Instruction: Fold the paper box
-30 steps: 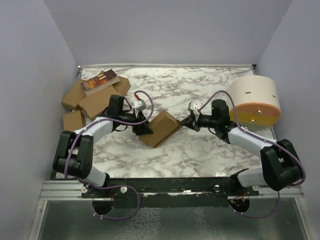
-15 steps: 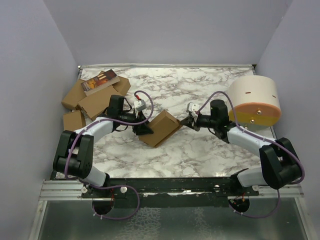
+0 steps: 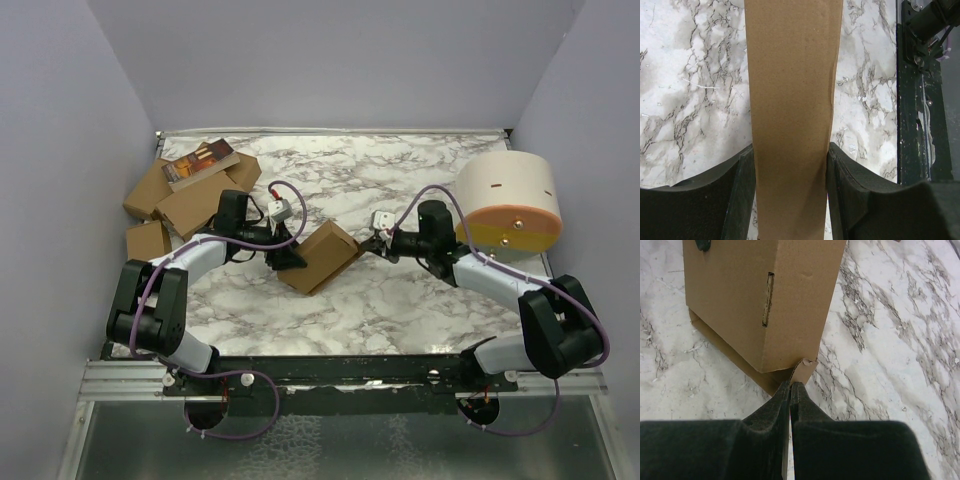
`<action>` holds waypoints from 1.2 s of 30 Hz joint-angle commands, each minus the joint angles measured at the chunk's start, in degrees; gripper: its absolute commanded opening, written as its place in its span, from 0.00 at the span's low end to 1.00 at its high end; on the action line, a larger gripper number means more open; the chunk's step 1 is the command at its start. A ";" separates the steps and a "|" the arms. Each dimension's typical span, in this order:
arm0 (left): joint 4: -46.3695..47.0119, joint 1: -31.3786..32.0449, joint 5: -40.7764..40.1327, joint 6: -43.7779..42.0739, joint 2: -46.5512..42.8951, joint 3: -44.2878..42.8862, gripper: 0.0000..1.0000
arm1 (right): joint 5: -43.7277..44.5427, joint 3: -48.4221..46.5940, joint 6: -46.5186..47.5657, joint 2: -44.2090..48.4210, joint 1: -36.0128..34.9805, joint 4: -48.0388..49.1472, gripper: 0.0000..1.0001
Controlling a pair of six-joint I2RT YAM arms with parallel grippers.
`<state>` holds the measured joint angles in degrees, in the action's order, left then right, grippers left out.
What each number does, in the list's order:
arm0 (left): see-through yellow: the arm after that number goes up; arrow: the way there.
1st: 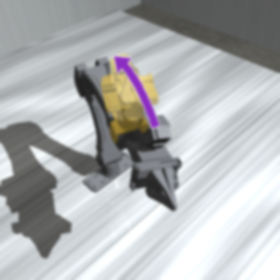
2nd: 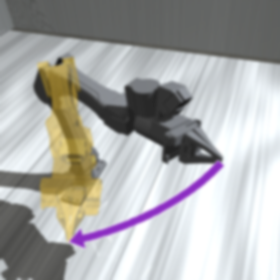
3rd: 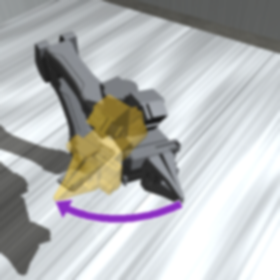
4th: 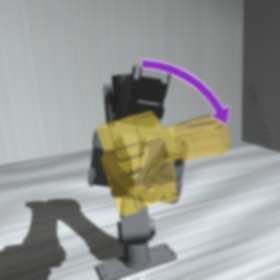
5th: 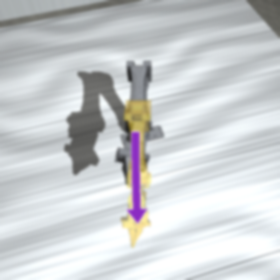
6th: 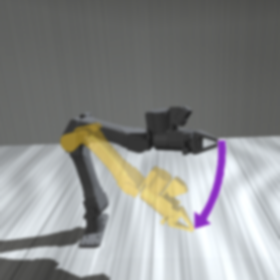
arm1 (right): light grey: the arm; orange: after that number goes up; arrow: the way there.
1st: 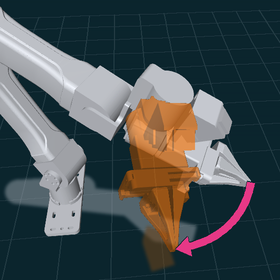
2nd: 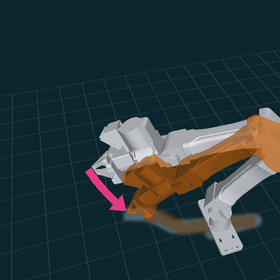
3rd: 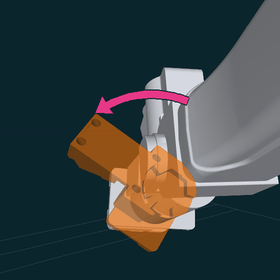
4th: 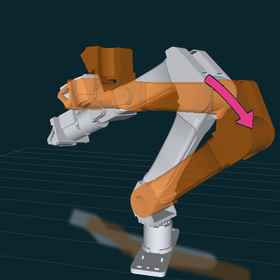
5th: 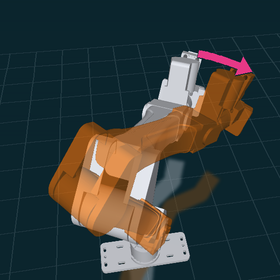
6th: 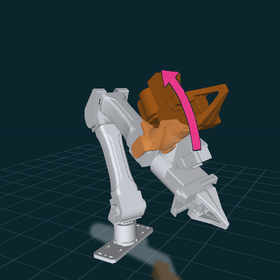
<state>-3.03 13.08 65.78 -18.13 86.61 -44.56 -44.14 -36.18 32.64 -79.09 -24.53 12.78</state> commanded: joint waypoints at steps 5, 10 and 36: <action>-2.30 -0.83 -0.89 -1.58 2.49 1.95 0.13 | 3.09 0.12 5.15 -1.27 -1.65 -5.68 0.01; -2.31 -1.36 -1.06 -1.61 2.97 1.93 0.12 | 3.78 -0.54 5.15 -2.08 -1.66 -6.40 0.01; -1.87 -3.82 -0.65 -0.72 6.45 1.31 0.12 | 3.72 -0.13 7.15 -3.19 -2.16 -6.02 0.01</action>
<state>-0.58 10.39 69.63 -16.21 90.24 -44.95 -42.11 -37.10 39.40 -80.68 -25.80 11.64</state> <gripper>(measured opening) 0.523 0.016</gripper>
